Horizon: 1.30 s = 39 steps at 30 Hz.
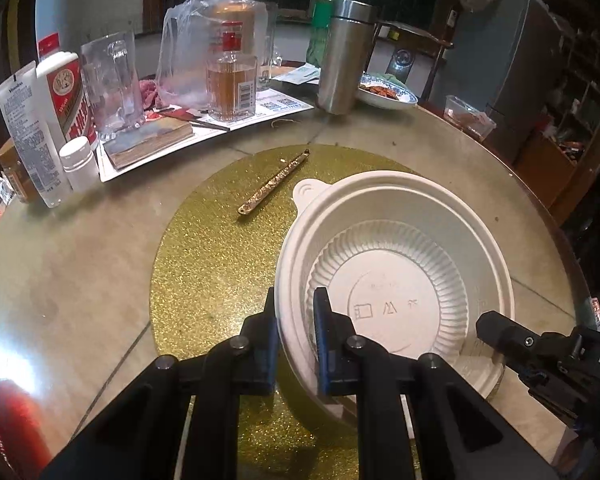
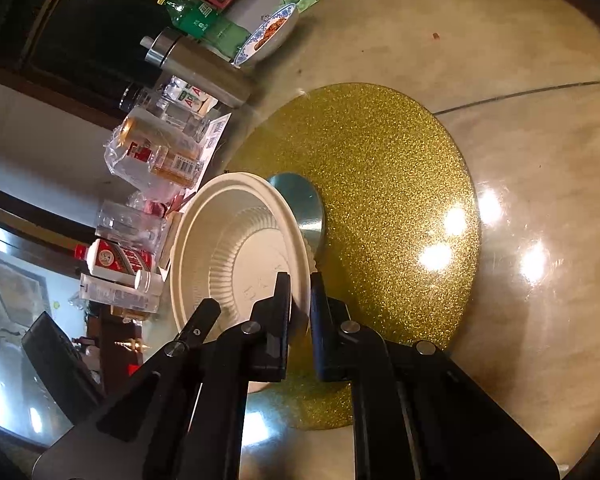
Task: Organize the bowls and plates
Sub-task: 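Lift and carry the white bowl with both tools toward the red stack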
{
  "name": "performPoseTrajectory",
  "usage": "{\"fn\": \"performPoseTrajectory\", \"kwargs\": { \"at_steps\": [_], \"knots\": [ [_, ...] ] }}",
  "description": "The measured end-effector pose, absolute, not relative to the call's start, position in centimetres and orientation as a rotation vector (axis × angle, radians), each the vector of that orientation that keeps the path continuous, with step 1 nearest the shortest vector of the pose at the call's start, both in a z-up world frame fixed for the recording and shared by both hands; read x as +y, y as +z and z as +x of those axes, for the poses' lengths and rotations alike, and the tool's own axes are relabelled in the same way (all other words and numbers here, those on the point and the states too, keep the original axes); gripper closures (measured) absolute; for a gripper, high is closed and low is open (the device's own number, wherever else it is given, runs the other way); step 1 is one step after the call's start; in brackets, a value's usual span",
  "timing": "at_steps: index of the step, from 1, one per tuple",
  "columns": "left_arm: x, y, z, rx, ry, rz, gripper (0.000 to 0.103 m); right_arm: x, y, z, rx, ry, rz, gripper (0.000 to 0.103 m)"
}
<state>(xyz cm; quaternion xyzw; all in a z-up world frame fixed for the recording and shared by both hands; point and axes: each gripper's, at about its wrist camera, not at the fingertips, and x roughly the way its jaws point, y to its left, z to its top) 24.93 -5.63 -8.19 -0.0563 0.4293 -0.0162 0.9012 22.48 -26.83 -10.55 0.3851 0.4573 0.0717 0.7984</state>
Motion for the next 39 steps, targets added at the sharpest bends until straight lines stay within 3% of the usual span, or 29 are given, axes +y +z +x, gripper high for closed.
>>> {"fn": "performPoseTrajectory", "kwargs": {
  "at_steps": [39],
  "knots": [
    [-6.9, -5.7, 23.1, 0.754, 0.024, -0.027, 0.089, -25.9, -7.6, 21.3, 0.872, 0.138, 0.704, 0.094]
  ]
}}
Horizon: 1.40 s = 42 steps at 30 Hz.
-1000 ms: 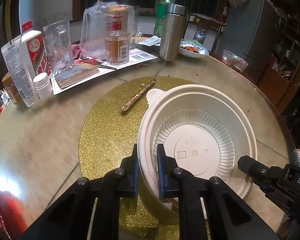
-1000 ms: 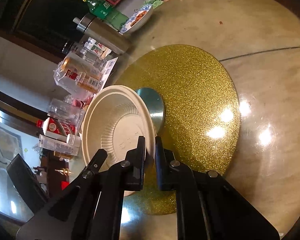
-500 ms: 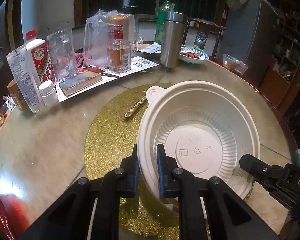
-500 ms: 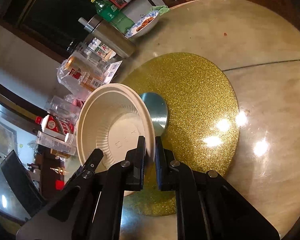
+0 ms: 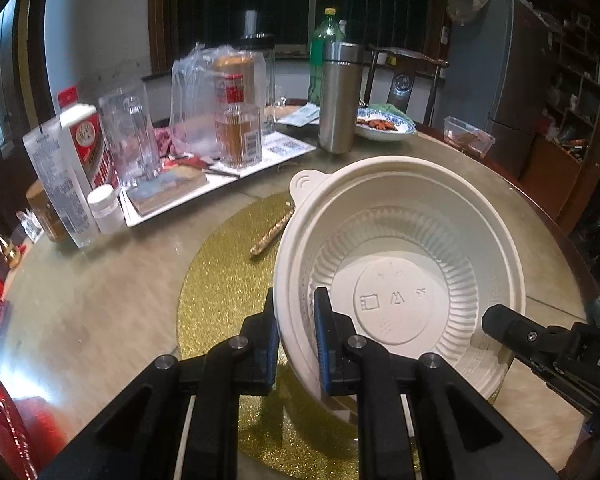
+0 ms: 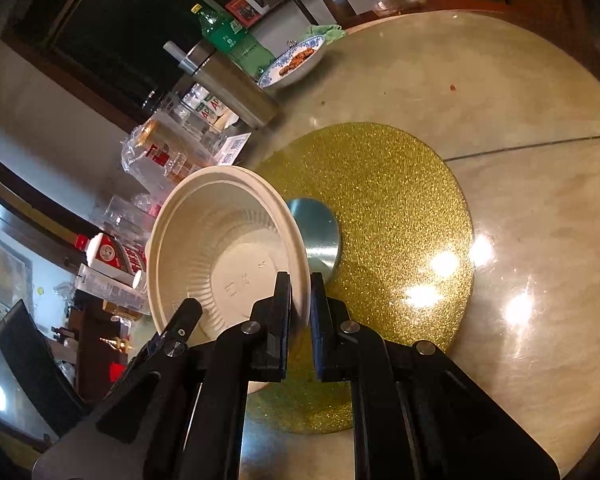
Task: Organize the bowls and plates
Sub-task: 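Lift and carry the white bowl with both tools toward the red stack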
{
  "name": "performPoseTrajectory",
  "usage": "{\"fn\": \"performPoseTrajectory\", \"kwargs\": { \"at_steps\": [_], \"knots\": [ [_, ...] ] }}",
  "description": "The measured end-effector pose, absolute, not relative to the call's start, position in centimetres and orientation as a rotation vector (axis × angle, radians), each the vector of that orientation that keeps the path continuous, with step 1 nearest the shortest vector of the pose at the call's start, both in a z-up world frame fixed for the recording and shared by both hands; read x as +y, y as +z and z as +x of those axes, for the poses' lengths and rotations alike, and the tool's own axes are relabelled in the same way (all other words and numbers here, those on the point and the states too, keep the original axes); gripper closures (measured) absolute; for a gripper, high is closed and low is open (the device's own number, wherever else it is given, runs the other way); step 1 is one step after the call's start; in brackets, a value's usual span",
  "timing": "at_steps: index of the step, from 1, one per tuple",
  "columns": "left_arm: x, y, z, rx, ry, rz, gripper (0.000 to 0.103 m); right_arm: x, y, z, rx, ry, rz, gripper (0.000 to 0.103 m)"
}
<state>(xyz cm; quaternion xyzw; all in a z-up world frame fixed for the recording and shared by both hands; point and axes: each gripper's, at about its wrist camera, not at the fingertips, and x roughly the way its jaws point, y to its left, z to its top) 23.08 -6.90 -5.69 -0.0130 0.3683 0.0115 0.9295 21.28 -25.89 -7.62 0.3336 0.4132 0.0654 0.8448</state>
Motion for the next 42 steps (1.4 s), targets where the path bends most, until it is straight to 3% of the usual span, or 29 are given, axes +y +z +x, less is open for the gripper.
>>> {"fn": "performPoseTrajectory", "kwargs": {
  "at_steps": [11, 21, 42],
  "knots": [
    [-6.5, -2.7, 20.2, 0.707, 0.084, 0.021, 0.087, -25.5, -5.4, 19.9, 0.821, 0.21, 0.716, 0.094],
    [-1.1, -0.6, 15.6, 0.688, 0.177, -0.021, 0.087, -20.0, -3.2, 17.8, 0.847, 0.357, 0.638, 0.094],
    [6.9, -0.2, 7.9, 0.691, 0.192, -0.126, 0.086, -11.3, -1.4, 11.1, 0.877, 0.455, 0.513, 0.094]
  ]
}}
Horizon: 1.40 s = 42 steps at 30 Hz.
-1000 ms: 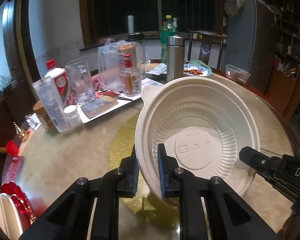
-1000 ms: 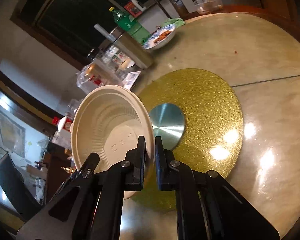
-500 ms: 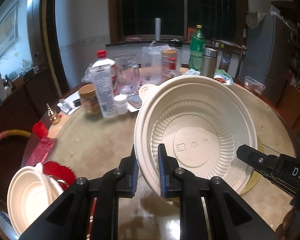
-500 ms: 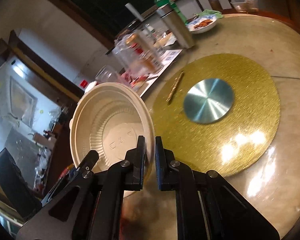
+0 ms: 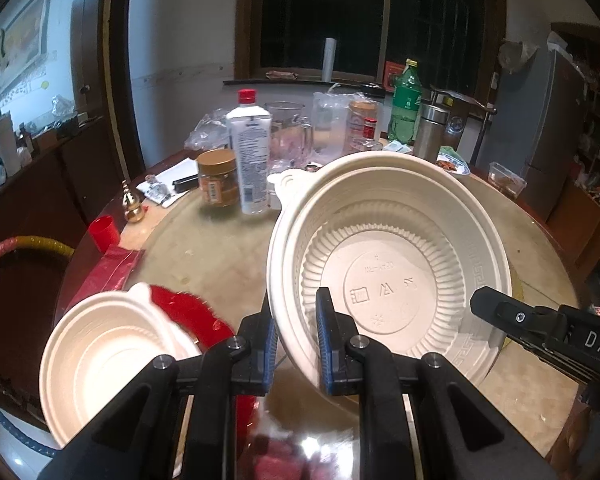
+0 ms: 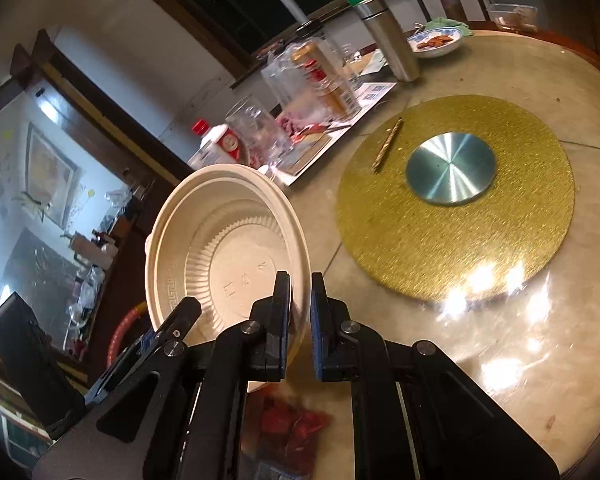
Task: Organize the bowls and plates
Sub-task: 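Lift and carry the white bowl with both tools toward the red stack, then lower the white bowl into the stacked bowls and open both tools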
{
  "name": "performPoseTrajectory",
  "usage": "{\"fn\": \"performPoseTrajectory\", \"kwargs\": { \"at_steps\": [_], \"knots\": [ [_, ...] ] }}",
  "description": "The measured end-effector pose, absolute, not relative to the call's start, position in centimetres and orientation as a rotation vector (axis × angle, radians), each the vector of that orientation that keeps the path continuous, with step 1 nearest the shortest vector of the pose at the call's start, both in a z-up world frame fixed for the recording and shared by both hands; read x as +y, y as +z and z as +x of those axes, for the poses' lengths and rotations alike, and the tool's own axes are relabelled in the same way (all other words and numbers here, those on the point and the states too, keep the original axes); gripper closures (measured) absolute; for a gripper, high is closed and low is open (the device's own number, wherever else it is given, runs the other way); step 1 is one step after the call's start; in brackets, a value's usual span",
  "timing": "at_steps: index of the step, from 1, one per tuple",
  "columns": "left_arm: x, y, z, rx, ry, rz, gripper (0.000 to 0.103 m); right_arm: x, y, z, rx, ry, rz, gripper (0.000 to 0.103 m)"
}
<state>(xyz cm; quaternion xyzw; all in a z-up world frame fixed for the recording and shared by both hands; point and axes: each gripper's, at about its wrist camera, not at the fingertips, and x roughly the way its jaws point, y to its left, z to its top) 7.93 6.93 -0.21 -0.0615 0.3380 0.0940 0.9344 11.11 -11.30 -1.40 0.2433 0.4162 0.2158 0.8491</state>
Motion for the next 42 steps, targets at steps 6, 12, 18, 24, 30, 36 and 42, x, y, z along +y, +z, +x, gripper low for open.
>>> {"fn": "performPoseTrajectory", "kwargs": {
  "at_steps": [6, 12, 18, 24, 30, 36, 42],
  "knots": [
    [9.2, -0.2, 6.0, 0.693, 0.202, -0.159, 0.086, -9.0, -1.2, 9.9, 0.891, 0.487, 0.479, 0.094],
    [11.6, 0.0, 4.1, 0.682, 0.219, -0.192, 0.086, -6.4, -0.9, 9.0, 0.898, 0.528, 0.437, 0.094],
    [14.5, 0.0, 2.3, 0.675, 0.248, -0.225, 0.086, -3.6, -0.4, 8.1, 0.905, 0.581, 0.395, 0.094],
    [17.0, -0.2, 1.0, 0.681, 0.295, -0.251, 0.086, -0.1, -0.3, 7.4, 0.926, 0.644, 0.347, 0.094],
    [19.0, -0.3, 0.0, 0.686, 0.333, -0.273, 0.087, 2.8, -0.2, 7.0, 0.944, 0.697, 0.317, 0.094],
    [20.0, -0.2, -1.4, 0.684, 0.349, -0.276, 0.086, 4.4, 0.0, 6.2, 0.957, 0.738, 0.294, 0.094],
    [20.6, -0.9, -2.0, 0.706, 0.369, -0.271, 0.086, 5.3, -0.5, 5.8, 0.976, 0.762, 0.279, 0.094]
  ]
}}
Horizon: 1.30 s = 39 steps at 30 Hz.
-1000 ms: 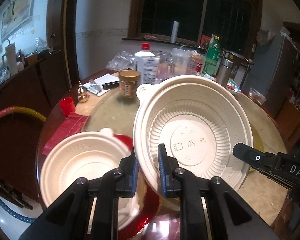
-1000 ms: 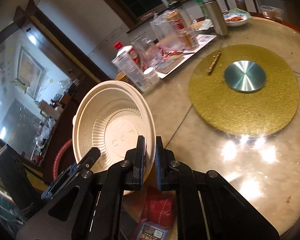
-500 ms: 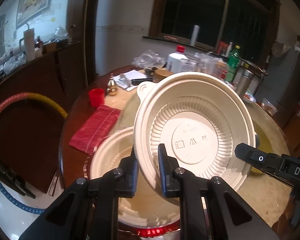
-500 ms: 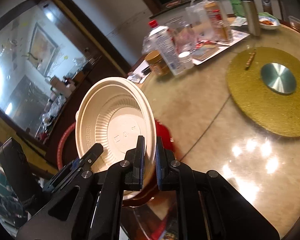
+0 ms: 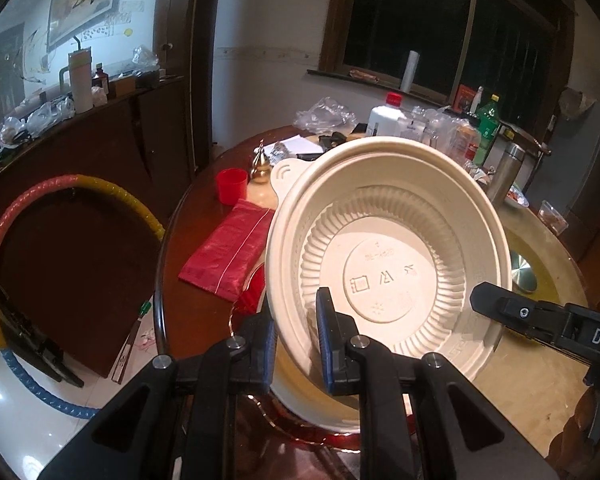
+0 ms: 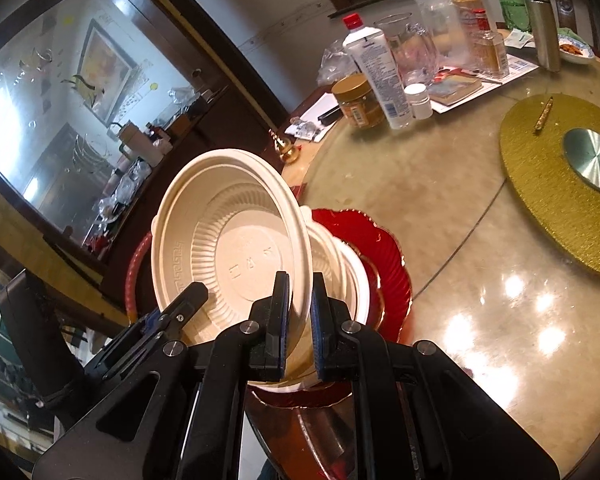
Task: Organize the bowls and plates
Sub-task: 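Lower the white bowl into the stacked bowls and open both tools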
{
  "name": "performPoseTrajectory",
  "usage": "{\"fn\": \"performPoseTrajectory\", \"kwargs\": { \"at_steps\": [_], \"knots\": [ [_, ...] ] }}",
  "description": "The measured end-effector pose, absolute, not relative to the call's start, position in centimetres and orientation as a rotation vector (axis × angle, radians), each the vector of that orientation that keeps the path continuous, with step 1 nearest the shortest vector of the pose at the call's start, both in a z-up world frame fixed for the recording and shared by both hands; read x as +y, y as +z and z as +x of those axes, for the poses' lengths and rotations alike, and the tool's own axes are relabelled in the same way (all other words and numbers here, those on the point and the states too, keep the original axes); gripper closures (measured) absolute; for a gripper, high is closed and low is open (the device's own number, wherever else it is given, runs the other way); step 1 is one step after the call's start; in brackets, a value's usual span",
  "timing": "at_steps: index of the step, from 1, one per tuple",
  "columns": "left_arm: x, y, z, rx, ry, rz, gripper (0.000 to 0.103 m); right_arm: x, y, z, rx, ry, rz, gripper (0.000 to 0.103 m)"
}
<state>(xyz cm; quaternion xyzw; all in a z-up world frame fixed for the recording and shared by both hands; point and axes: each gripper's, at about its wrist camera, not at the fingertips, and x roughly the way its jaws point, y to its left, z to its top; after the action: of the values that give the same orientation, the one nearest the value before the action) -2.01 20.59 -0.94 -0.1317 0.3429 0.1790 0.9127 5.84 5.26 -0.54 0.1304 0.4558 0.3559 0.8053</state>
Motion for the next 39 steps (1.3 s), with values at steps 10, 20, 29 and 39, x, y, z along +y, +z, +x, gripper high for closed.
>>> {"fn": "performPoseTrajectory", "kwargs": {
  "at_steps": [10, 20, 29, 39],
  "knots": [
    [21.3, -1.9, -2.7, 0.742, 0.383, -0.279, 0.086, 6.1, -1.5, 5.3, 1.015, 0.773, 0.252, 0.094],
    [21.7, -2.9, -2.9, 0.791, 0.369, -0.296, 0.085, 6.8, -2.1, 4.9, 1.047, 0.762, 0.213, 0.094],
    [22.6, -4.1, -1.9, 0.883, 0.308, -0.33, 0.085, 7.3, -2.3, 4.8, 1.073, 0.734, 0.19, 0.094],
    [22.9, -4.2, -1.3, 0.915, 0.286, -0.314, 0.084, 7.3, -2.8, 5.6, 1.123, 0.727, 0.229, 0.093]
  ]
}}
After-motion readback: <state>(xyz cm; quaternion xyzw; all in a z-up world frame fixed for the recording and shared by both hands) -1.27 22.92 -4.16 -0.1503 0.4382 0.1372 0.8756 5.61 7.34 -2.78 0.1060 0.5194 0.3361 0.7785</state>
